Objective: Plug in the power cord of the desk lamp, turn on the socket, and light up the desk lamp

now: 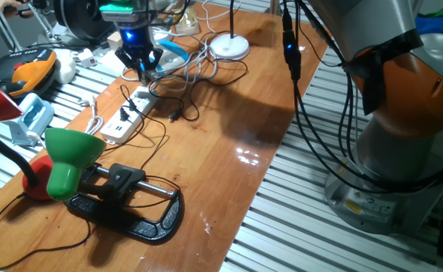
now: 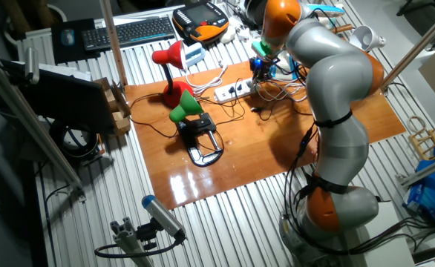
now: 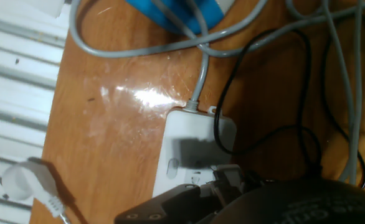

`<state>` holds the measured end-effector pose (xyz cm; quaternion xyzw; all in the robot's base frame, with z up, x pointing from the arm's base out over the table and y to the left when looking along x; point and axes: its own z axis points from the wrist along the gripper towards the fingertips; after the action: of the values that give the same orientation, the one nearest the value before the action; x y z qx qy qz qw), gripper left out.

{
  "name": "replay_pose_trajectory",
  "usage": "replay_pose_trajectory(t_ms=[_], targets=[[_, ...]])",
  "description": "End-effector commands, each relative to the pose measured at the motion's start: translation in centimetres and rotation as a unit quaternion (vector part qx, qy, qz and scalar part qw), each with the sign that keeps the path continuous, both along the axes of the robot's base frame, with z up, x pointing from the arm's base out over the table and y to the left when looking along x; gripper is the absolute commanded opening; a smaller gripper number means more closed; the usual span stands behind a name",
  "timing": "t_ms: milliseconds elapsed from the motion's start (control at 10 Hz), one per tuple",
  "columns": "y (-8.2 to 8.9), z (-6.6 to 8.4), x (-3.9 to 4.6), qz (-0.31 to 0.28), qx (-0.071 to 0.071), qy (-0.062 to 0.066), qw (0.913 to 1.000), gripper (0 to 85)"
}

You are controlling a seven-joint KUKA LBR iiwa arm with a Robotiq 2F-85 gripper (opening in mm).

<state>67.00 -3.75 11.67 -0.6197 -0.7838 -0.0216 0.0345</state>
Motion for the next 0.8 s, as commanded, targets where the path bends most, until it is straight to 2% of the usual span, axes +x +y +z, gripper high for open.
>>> replay_pose_trajectory(t_ms=[0, 500, 700], targets=[[0.10, -0.11, 0.09, -0.067, 0.001, 0.001, 0.9978, 0.0], [0.64, -0.81, 0.50, -0.070, 0.005, 0.000, 0.9976, 0.0], [0.85, -1.00, 0.69, -0.065, 0.006, 0.006, 0.9978, 0.0]])
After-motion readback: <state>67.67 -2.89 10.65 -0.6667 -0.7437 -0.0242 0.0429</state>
